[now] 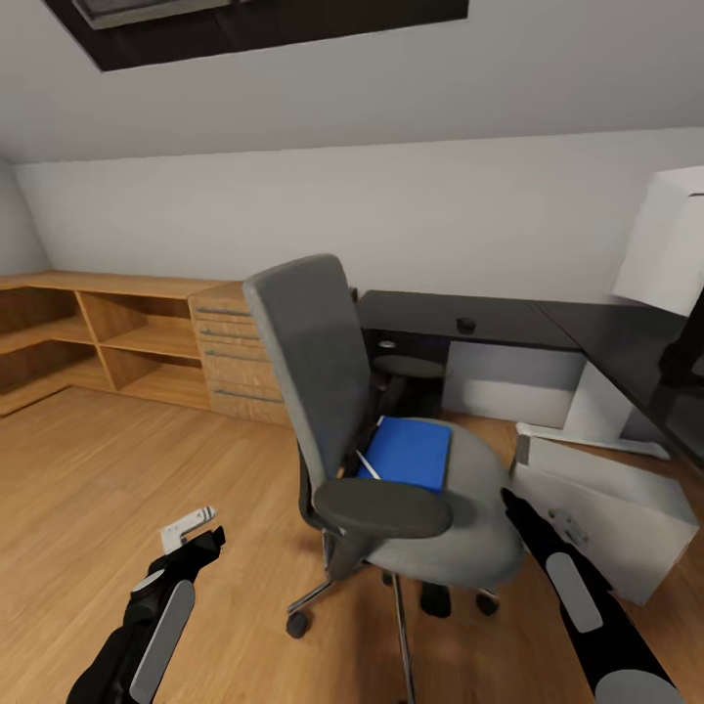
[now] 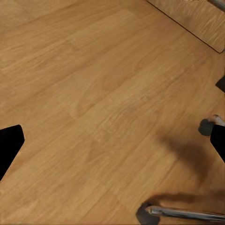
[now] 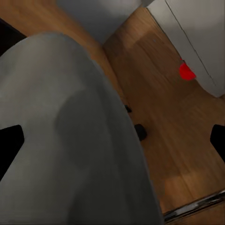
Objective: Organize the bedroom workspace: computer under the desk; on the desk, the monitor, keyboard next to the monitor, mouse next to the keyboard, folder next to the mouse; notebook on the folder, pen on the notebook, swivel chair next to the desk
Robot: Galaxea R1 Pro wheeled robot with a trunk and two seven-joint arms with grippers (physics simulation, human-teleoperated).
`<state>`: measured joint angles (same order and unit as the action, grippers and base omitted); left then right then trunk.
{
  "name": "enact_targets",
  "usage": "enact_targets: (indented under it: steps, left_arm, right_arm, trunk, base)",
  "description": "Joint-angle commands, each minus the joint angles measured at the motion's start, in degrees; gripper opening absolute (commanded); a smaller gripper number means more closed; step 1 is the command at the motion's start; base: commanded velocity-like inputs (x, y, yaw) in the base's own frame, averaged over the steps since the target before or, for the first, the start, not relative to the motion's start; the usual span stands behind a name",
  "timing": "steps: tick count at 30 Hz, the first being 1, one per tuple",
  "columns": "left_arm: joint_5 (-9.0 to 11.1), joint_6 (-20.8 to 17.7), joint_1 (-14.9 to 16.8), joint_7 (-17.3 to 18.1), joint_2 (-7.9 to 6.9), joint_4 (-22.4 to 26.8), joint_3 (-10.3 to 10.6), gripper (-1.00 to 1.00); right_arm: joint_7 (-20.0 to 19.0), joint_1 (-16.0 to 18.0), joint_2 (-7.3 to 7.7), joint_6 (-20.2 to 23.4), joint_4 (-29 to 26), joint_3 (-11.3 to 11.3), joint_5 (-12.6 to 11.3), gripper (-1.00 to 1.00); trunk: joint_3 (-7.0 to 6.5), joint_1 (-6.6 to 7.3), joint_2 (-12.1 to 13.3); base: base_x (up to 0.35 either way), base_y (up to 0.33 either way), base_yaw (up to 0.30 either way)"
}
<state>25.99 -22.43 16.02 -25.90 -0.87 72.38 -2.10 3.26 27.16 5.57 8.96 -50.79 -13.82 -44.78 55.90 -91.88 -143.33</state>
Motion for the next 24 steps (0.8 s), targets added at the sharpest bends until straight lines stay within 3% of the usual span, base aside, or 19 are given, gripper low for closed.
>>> enact_targets:
  steps: [1,18,24]
  left_arm:
    - [0.51,-0.15,0.06,-0.38,-0.01,0.01,0.08,1.00]
    - [0.55,-0.16,0.06,-0.46,0.07,-0.20,0.08,1.00]
    - [0.22,-0.13,0.06,-0.55,0.41,-0.31,0.17,1.00]
  right_arm:
    - [0.34,-0.05,-0.03,0.27,0.16,0.44,-0.92,1.00]
    - [-1.44,-0.04,-0.03,0.27,0.34,0.64,-0.84,1.00]
    - [-1.59,0.08,-0.34,-0.06,-0.10,0.01,-0.26,1.00]
  trunk:
    - [0.07,0.00,-0.01]
    - [0.30,0.00,-0.01]
    - [0.38,0.01,-0.01]
  base:
    - [0.000,0.000,0.274]
    - [0.000,0.000,0.273]
    - [0.000,0.000,0.091]
